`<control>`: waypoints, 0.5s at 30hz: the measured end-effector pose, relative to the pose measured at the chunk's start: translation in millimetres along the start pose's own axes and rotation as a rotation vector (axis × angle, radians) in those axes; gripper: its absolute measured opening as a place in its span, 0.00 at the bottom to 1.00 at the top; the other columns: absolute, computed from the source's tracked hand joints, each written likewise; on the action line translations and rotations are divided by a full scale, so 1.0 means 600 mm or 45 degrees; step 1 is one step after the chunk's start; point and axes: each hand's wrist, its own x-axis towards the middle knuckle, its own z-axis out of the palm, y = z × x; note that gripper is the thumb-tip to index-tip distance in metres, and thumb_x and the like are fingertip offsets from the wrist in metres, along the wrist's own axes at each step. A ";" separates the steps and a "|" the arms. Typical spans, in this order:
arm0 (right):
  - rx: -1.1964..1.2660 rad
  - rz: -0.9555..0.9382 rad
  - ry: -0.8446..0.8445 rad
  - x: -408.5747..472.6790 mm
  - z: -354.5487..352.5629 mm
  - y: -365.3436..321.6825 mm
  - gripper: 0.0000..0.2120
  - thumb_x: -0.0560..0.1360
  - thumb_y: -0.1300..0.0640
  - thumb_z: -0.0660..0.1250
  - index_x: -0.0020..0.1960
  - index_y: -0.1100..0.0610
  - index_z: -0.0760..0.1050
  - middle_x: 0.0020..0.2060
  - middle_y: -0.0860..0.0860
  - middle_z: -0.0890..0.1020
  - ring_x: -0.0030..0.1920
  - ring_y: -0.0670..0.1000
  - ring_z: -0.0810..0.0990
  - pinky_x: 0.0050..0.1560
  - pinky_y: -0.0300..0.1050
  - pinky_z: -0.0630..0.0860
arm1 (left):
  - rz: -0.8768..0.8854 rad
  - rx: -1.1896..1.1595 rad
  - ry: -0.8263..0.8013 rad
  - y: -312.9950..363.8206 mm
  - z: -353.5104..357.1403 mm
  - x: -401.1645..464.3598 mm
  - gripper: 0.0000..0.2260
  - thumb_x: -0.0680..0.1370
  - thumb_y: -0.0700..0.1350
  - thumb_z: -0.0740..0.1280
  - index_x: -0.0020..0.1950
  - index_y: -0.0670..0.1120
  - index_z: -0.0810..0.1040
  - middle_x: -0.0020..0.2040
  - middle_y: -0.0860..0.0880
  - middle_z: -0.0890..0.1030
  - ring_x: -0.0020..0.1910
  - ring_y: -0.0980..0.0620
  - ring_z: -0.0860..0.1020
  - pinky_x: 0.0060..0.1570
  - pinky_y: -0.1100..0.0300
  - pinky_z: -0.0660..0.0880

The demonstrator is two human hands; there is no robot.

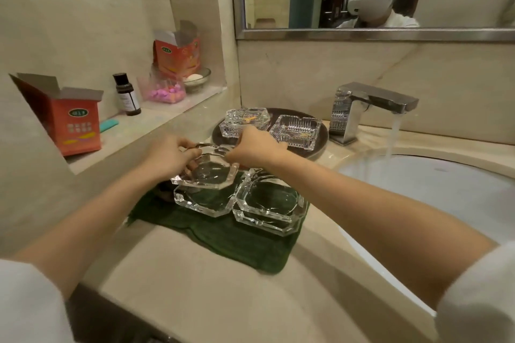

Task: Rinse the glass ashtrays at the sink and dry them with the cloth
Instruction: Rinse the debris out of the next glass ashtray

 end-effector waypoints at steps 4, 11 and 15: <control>-0.137 0.030 -0.009 -0.006 0.010 0.008 0.18 0.73 0.47 0.65 0.57 0.56 0.67 0.44 0.49 0.75 0.56 0.56 0.74 0.68 0.64 0.50 | 0.088 0.223 0.000 -0.010 0.006 0.014 0.07 0.78 0.44 0.65 0.53 0.44 0.78 0.33 0.46 0.79 0.32 0.47 0.77 0.41 0.53 0.76; -0.215 -0.021 -0.022 -0.005 0.009 0.014 0.15 0.73 0.45 0.65 0.47 0.55 0.66 0.43 0.49 0.75 0.56 0.56 0.74 0.68 0.65 0.49 | 0.160 0.556 0.077 -0.003 0.015 0.008 0.12 0.78 0.48 0.64 0.59 0.45 0.78 0.42 0.49 0.77 0.36 0.54 0.73 0.38 0.59 0.67; -0.263 -0.048 -0.052 -0.008 0.002 0.013 0.13 0.74 0.46 0.64 0.48 0.55 0.67 0.45 0.50 0.75 0.56 0.55 0.74 0.68 0.65 0.49 | 0.158 0.533 0.002 -0.006 0.014 0.004 0.13 0.78 0.47 0.65 0.60 0.44 0.78 0.42 0.49 0.78 0.34 0.57 0.73 0.30 0.65 0.64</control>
